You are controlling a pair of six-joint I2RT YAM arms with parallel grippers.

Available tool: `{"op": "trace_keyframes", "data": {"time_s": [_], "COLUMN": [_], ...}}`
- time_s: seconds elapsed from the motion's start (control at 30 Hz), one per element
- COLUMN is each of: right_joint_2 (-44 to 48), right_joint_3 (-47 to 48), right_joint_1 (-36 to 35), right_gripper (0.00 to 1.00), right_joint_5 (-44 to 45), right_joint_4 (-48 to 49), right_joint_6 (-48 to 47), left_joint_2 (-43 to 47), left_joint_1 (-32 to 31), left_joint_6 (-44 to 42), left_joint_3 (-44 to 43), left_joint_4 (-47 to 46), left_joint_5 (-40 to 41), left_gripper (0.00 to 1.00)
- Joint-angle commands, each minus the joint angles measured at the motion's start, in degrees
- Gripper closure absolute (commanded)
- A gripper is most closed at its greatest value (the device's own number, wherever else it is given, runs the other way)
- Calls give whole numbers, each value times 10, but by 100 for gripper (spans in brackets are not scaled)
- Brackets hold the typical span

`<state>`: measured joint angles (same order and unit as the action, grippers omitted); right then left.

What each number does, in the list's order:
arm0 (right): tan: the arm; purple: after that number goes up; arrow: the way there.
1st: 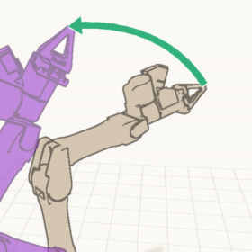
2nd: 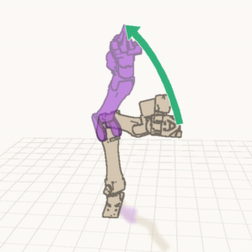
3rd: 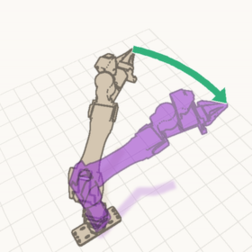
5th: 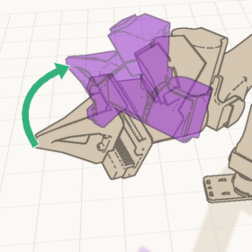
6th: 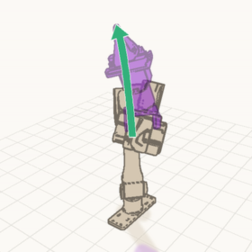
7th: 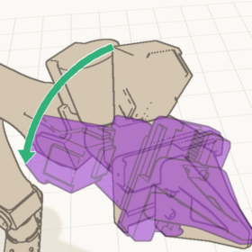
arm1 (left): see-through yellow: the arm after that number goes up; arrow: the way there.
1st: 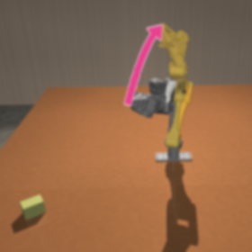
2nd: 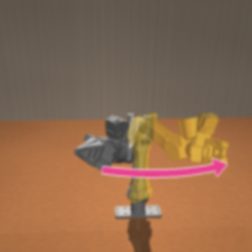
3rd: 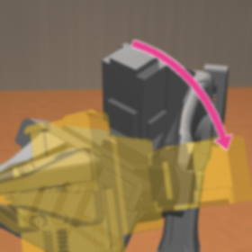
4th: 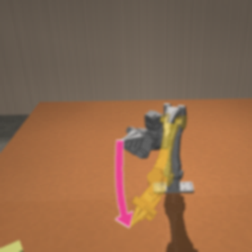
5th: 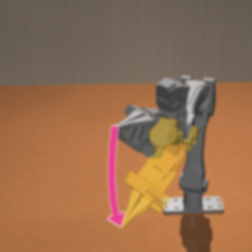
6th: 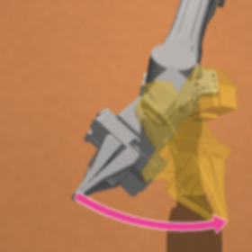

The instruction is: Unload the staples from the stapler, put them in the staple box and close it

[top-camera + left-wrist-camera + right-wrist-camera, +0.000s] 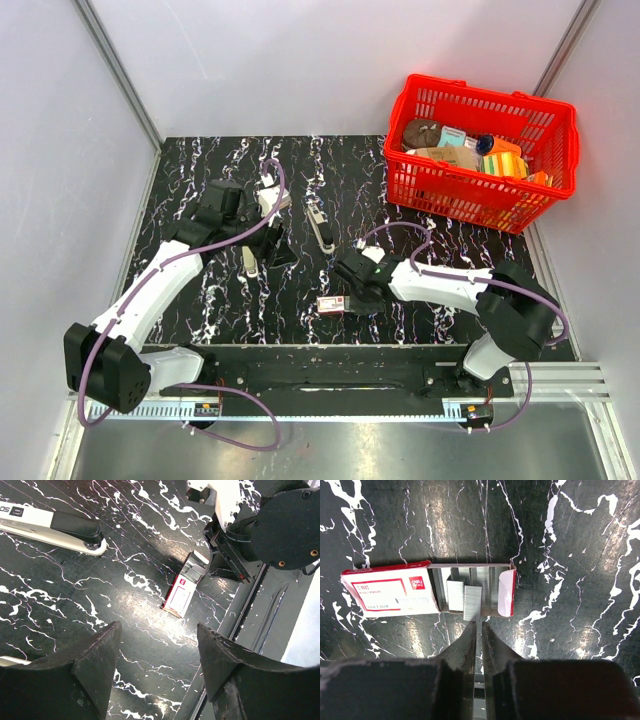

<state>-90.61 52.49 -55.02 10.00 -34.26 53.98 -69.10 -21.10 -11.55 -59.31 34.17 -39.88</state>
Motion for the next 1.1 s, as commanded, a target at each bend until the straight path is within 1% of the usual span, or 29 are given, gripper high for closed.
{"op": "trace_keyframes", "data": {"time_s": [0.0,0.5,0.73,0.9,1.07], "right_joint_2": [5,10,12,53,91], "right_joint_3": [21,25,20,8,8], "right_joint_1": [6,18,20,20,22], "right_gripper": [87,86,86,86,86], "right_joint_5": [5,6,-12,-31,-24], "right_joint_4": [12,18,24,24,18], "right_joint_6": [-12,-21,-28,-41,-57], "left_joint_2": [14,13,15,12,14], "left_joint_1": [-3,-5,-8,-9,-9], "left_joint_6": [-1,-9,-15,-17,-17], "left_joint_3": [11,16,17,12,10], "left_joint_4": [-13,-13,-9,-2,-2], "left_joint_5": [-21,-27,-28,-29,-27], "left_gripper": [34,34,34,34,34]}}
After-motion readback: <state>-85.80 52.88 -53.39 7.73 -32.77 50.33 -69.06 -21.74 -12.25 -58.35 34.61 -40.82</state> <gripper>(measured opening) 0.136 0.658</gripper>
